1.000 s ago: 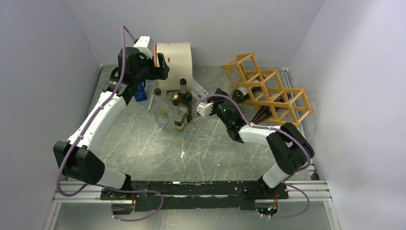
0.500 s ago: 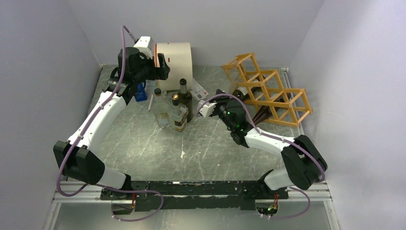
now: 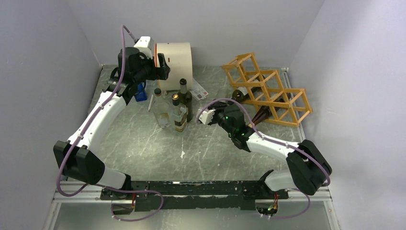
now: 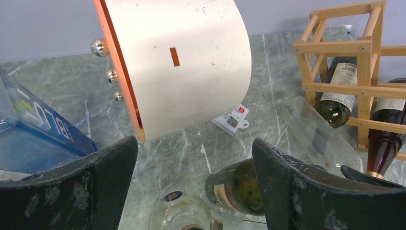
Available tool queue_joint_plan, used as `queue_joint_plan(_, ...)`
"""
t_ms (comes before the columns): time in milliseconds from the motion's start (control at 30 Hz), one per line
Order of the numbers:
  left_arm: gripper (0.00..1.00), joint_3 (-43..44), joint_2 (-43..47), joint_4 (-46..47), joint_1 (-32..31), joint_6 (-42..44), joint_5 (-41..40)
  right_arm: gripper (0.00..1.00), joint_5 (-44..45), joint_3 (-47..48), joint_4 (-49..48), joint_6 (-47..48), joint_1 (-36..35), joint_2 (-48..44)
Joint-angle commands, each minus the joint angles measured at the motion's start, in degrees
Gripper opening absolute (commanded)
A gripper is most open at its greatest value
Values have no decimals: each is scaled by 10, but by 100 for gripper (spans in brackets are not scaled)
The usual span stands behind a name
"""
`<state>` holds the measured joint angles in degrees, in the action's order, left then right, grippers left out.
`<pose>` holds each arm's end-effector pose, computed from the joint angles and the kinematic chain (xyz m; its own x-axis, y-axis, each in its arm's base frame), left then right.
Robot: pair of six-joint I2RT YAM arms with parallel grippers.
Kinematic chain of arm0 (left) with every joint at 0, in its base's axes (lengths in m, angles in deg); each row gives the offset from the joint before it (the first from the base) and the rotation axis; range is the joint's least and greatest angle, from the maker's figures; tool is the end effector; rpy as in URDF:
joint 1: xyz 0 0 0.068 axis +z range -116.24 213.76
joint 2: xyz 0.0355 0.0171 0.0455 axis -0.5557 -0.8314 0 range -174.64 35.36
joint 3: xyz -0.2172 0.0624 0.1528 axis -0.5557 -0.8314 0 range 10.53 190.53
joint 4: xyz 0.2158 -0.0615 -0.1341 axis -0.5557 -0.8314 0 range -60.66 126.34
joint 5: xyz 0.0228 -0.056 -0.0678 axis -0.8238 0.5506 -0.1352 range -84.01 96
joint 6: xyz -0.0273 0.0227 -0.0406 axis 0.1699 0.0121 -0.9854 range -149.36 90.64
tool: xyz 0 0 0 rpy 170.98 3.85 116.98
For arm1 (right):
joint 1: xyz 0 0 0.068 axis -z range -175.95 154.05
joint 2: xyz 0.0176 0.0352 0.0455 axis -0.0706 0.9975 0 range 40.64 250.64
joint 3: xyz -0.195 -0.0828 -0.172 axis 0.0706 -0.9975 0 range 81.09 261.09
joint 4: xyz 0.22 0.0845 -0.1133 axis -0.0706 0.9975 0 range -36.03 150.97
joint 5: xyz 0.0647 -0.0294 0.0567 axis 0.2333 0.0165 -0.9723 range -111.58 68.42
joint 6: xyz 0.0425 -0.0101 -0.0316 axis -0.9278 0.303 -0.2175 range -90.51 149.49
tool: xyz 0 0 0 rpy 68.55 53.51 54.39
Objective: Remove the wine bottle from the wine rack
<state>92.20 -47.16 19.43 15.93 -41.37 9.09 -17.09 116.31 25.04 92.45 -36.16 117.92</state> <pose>0.3191 -0.1046 0.3982 -0.3577 -0.1031 -0.9281 0.2866 0.9338 -0.2142 0.2238 0.1855 0.2267 0.4425 -0.7886 -0.4269 -0.4206 0.2379 -0.8755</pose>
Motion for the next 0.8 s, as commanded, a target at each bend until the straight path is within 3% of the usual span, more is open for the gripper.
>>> queue_joint_plan(0,92,7,1,15,3,-5,14,0,8,17,-29,-27,-1,-39)
queue_joint_plan(767,92,9,-4,13,3,-6,17,0,-55,161,218,-348,-1,-84)
